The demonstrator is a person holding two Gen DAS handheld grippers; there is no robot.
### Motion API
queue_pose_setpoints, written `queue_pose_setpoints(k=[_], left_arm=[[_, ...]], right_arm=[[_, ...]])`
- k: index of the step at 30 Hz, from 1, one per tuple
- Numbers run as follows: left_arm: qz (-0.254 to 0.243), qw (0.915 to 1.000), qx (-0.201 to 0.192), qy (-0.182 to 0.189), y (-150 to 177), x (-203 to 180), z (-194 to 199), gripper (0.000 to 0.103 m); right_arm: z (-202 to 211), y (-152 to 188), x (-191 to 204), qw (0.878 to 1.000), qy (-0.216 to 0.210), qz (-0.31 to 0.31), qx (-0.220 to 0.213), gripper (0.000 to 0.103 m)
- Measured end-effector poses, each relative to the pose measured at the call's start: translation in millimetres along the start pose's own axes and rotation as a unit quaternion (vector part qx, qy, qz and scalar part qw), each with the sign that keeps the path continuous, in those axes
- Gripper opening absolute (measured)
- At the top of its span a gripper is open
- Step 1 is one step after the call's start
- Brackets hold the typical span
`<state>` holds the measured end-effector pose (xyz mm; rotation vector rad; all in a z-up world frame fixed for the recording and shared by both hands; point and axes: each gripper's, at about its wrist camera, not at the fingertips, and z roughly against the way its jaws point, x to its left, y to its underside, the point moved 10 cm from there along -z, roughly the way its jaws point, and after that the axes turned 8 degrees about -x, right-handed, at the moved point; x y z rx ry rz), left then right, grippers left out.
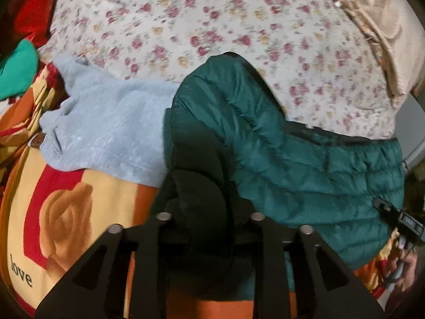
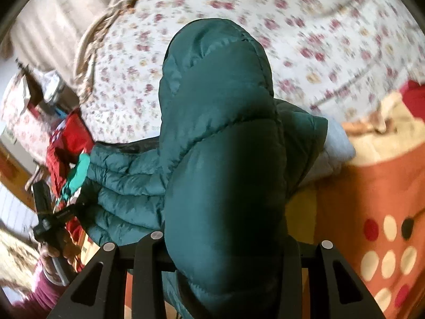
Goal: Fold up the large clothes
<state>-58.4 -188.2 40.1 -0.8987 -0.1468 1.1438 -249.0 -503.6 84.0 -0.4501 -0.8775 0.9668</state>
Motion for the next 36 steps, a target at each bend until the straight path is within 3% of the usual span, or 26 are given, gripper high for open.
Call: queue_pose_setpoints(k=[2, 5, 6, 8, 13, 16, 20, 23, 30, 33, 35, 36], left_arm=[[-0.003, 0.9999, 0.010, -0.005, 2, 8, -15, 0.063], [0.025, 0.9991, 0.036, 0.001, 6, 22, -38, 0.087], [0.039, 0.9982, 0.045, 0.007, 8, 25, -45, 0.090], [0.065, 0.9958, 0.063, 0.015, 13, 31, -60, 0.102], [0.133, 0.9832, 0.105, 0.067, 31, 31, -86, 0.103], [0.128, 0.9823, 0.115, 0.074, 33, 28, -88, 0.102], [0.087, 0.9886, 0.095, 0.077, 27, 8, -62, 0.049], [0.059, 0.9916, 0.075, 0.087, 21, -7, -31, 0.036], [0.035, 0.9916, 0.063, 0.108, 34, -20, 58, 0.033], [0.023, 0.9935, 0.068, 0.088, 50, -14, 80, 0.034], [0.022, 0.9950, 0.078, 0.057, 67, -4, 81, 0.043], [0.022, 0.9955, 0.083, 0.042, 74, 3, 79, 0.046]], right_arm=[[-5, 3, -7, 1.000, 0.007, -0.002, 0.002, 0.039], [-12, 8, -22, 1.000, 0.017, -0.013, 0.015, 0.045], [-16, 9, -27, 0.999, 0.022, -0.017, 0.022, 0.049], [-23, 14, -37, 0.998, 0.028, -0.034, 0.038, 0.063], [-46, 24, -53, 0.996, 0.019, -0.067, 0.057, 0.081], [-53, 24, -50, 0.997, 0.019, -0.058, 0.049, 0.080], [-39, 19, -37, 0.999, 0.011, -0.042, 0.033, 0.049], [-18, 12, -25, 0.999, 0.001, -0.027, 0.023, 0.041], [30, 18, 20, 0.999, -0.042, -0.009, 0.022, 0.040], [41, 39, 27, 0.998, -0.049, 0.005, 0.037, 0.040], [39, 55, 20, 0.998, -0.023, 0.014, 0.051, 0.047], [35, 63, 10, 0.998, 0.012, 0.018, 0.056, 0.053]])
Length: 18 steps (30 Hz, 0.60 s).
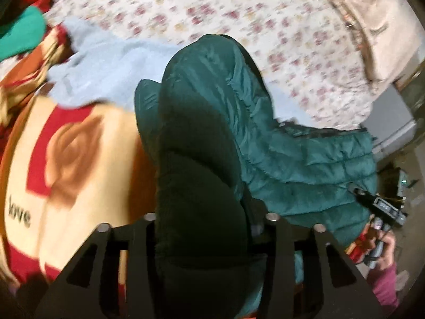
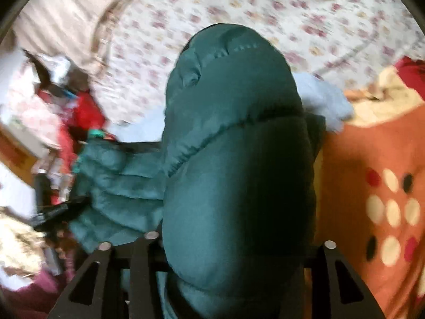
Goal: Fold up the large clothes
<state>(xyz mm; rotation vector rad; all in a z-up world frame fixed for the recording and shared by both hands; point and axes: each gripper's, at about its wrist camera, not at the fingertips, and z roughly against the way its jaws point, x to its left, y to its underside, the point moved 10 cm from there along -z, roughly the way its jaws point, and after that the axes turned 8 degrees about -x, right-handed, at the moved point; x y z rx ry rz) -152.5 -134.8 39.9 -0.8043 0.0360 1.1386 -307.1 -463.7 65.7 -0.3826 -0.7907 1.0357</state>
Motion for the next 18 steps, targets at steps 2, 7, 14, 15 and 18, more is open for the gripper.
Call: queue_pose_setpoints(k=[2, 7, 14, 15, 18], left_arm=[[0.006, 0.9994, 0.005, -0.034, 10, 15, -13, 0.067], [0.006, 0.9964, -0.028, -0.080, 17, 37, -18, 0.090], [-0.028, 0.9880, -0.079, -0.130, 10, 37, 26, 0.090], [-0.036, 0.9864, -0.087, -0.135, 9, 34, 33, 0.090], [-0.057, 0.9827, -0.100, -0.145, 9, 24, 45, 0.090]], right_arm=[[-12, 9, -16, 0.998, 0.068, 0.018, 0.008, 0.072], [-32, 24, -33, 0.993, 0.119, 0.025, 0.006, 0.088], [10, 21, -29, 0.984, 0.171, 0.043, -0.033, 0.088], [19, 21, -26, 0.983, 0.175, 0.045, -0.042, 0.088], [38, 18, -20, 0.979, 0.185, 0.053, -0.063, 0.088]])
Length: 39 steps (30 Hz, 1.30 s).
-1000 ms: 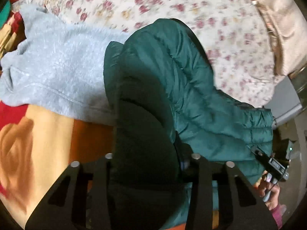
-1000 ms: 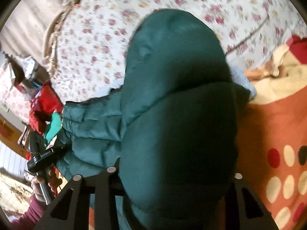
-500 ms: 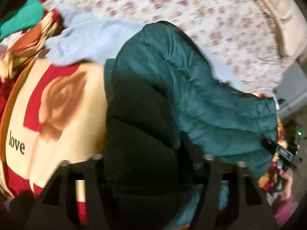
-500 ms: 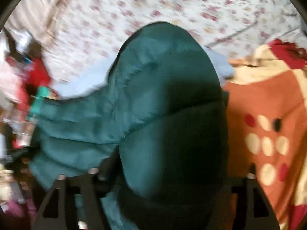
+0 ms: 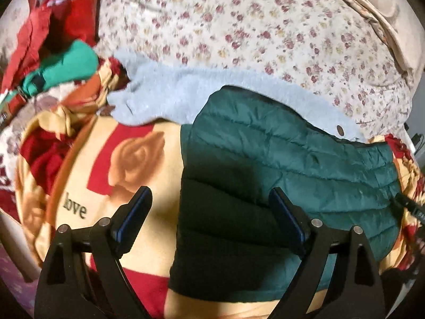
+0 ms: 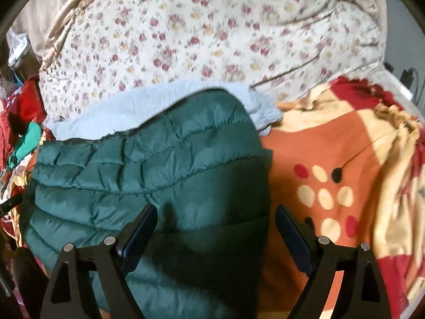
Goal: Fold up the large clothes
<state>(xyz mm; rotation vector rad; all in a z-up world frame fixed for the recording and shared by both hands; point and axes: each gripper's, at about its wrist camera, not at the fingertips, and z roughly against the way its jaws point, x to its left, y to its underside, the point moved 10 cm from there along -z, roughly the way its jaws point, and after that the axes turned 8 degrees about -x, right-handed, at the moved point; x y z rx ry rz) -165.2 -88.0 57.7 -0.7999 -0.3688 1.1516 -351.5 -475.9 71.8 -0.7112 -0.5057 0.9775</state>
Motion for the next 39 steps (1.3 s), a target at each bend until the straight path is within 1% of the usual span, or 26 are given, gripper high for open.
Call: queue_pose_setpoints(k=[3, 9, 12, 16, 21, 23, 31, 39], left_arm=[[-0.013, 0.9998, -0.013, -0.001, -2, -11, 9, 0.090], [-0.027, 0.9991, -0.033, 0.001, -2, -39, 24, 0.090], [-0.031, 0.9987, -0.039, 0.008, 1, -53, 32, 0.090], [-0.046, 0.9973, -0.056, 0.006, 1, -65, 42, 0.090], [-0.051, 0.9952, -0.083, -0.001, 1, -75, 55, 0.090], [-0.052, 0.9947, -0.089, -0.002, 3, -77, 56, 0.090], [-0.058, 0.9951, -0.080, -0.004, 10, -83, 51, 0.090], [-0.059, 0.9952, -0.079, -0.005, 12, -85, 49, 0.090]], right_arm=[[19, -6, 7, 1.000, -0.008, -0.003, -0.019, 0.088], [48, -2, 45, 0.998, -0.044, 0.001, -0.037, 0.090], [51, 6, 66, 0.997, -0.061, 0.005, -0.035, 0.091], [54, 13, 92, 0.996, -0.079, 0.008, -0.037, 0.091], [55, 16, 117, 0.996, -0.074, 0.027, -0.050, 0.092], [54, 16, 125, 0.995, -0.070, 0.037, -0.054, 0.096], [50, 23, 150, 0.994, -0.065, 0.072, -0.060, 0.097], [48, 24, 150, 0.994, -0.059, 0.070, -0.060, 0.097]])
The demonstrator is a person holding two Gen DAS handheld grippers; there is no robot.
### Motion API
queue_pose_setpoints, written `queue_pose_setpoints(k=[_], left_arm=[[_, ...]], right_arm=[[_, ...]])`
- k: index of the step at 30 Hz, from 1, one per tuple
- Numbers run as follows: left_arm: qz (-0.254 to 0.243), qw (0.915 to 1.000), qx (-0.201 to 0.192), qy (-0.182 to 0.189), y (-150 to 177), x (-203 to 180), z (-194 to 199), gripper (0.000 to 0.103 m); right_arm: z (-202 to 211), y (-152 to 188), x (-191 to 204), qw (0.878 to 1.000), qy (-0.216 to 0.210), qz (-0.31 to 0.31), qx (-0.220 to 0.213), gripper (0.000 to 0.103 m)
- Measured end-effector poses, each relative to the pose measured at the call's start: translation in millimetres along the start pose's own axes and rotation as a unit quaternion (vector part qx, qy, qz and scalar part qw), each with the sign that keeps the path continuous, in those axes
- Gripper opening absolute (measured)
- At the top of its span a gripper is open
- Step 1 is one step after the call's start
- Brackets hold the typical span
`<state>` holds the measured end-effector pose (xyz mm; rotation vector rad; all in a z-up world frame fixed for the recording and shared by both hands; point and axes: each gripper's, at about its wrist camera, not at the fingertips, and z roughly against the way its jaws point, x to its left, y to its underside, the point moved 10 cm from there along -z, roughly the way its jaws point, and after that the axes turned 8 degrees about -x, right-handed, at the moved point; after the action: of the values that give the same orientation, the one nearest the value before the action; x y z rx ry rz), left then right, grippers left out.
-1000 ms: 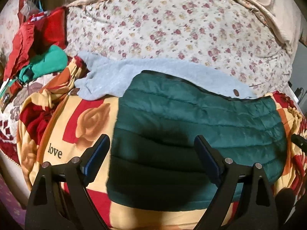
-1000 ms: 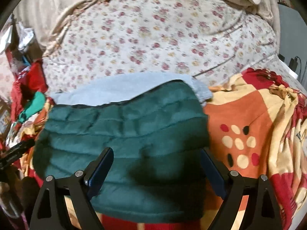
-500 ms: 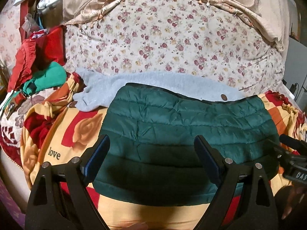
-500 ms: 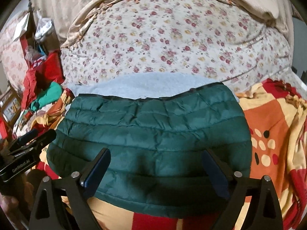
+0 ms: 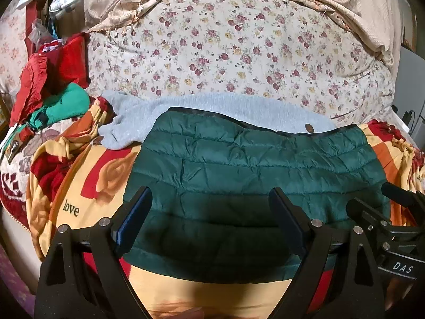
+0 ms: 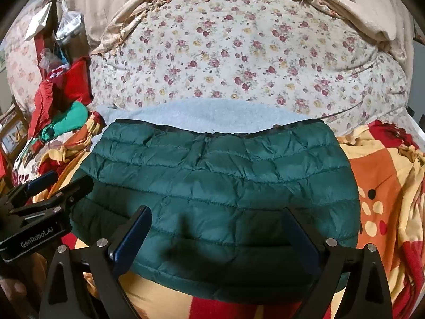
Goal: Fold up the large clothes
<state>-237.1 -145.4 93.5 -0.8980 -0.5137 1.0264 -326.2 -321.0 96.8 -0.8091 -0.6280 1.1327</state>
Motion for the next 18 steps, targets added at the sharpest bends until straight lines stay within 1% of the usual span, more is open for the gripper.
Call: queue_pose_setpoints(k=[8, 18], left_arm=[[0.000, 1.0000, 0.001, -0.001, 1, -1, -1, 0.090], [0.004, 1.0000, 0.008, 0.000, 5, 0, -5, 0.090]], right_arm=[[-4, 1, -7, 1.000, 0.010, -0.012, 0.003, 0.097], [-10, 3, -7, 1.000, 0.012, -0.006, 0.009, 0.097]])
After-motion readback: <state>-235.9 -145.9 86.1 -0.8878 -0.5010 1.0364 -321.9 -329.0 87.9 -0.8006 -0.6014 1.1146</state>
